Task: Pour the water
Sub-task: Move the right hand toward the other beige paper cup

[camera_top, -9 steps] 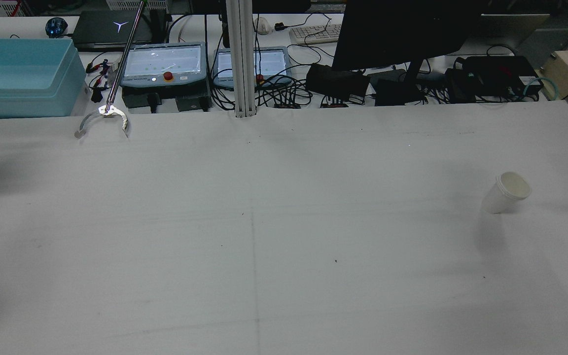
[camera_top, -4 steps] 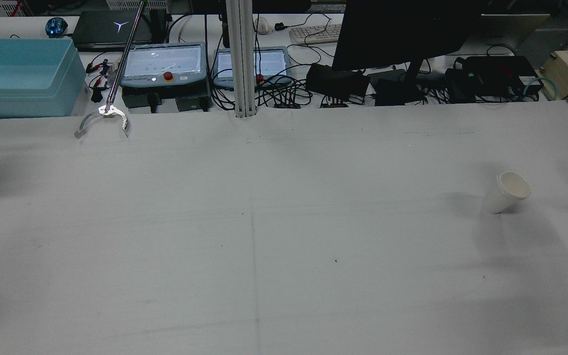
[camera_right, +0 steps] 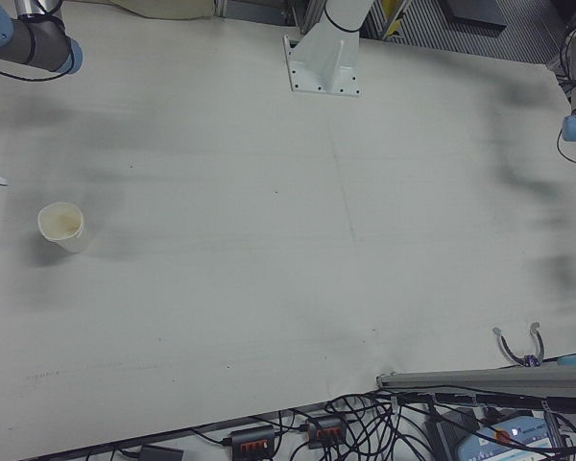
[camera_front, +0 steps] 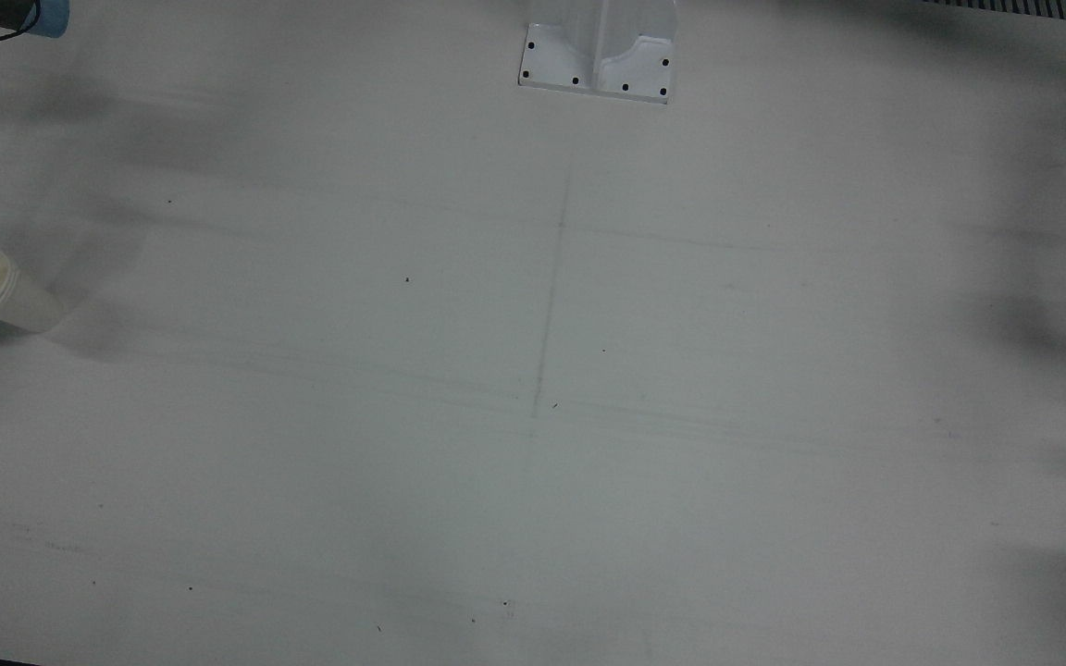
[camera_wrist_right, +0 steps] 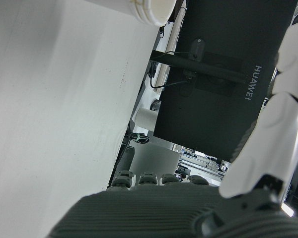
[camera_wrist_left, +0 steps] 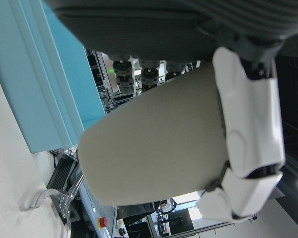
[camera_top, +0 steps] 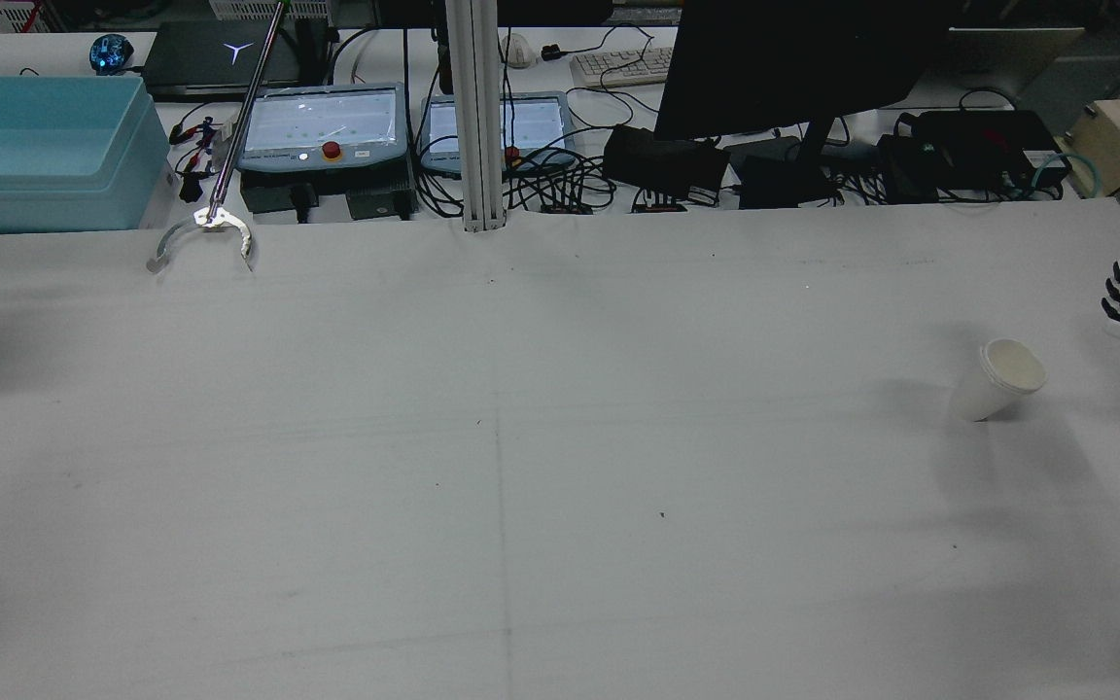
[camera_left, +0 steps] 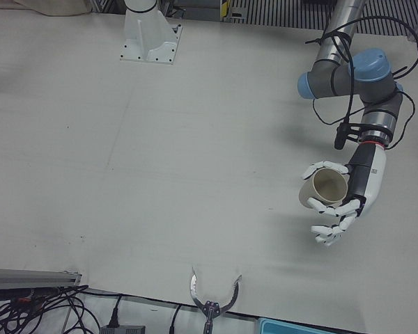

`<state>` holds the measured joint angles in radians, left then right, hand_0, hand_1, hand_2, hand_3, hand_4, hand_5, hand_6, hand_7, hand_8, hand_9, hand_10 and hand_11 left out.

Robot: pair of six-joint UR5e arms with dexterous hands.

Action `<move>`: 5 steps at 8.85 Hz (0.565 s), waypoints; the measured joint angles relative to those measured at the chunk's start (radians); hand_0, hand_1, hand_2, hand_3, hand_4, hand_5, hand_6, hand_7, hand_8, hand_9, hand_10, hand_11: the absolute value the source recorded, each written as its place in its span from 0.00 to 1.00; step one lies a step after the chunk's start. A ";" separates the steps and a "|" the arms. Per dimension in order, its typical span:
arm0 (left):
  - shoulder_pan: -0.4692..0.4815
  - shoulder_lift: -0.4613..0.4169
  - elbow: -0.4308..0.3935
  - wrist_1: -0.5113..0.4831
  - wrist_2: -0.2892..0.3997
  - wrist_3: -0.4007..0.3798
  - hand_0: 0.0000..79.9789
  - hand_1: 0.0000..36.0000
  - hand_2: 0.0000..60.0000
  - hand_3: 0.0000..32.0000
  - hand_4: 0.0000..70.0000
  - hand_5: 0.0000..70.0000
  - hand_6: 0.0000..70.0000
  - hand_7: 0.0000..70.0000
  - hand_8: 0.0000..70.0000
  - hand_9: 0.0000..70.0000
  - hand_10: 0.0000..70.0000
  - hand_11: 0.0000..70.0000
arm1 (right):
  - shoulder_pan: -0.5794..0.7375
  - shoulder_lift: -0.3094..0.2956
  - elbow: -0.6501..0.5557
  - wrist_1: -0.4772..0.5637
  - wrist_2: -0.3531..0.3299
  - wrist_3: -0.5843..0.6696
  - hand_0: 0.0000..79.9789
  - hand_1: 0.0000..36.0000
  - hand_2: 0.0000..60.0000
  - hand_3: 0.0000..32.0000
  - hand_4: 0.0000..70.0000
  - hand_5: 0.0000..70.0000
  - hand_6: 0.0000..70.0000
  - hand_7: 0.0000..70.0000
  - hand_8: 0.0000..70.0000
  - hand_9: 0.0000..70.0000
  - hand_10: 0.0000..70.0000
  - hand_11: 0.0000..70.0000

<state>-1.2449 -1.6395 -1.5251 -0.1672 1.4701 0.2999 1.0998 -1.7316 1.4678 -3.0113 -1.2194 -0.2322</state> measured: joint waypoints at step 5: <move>-0.021 0.045 -0.025 -0.020 0.012 -0.010 0.70 1.00 1.00 0.00 0.88 1.00 0.26 0.50 0.22 0.33 0.11 0.20 | -0.022 -0.001 0.003 0.030 0.264 -0.208 0.57 0.42 0.26 0.00 0.00 0.00 0.00 0.00 0.04 0.07 0.06 0.11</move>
<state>-1.2658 -1.5945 -1.5497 -0.1867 1.4819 0.2901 1.0782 -1.7322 1.4713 -2.9812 -0.9555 -0.4407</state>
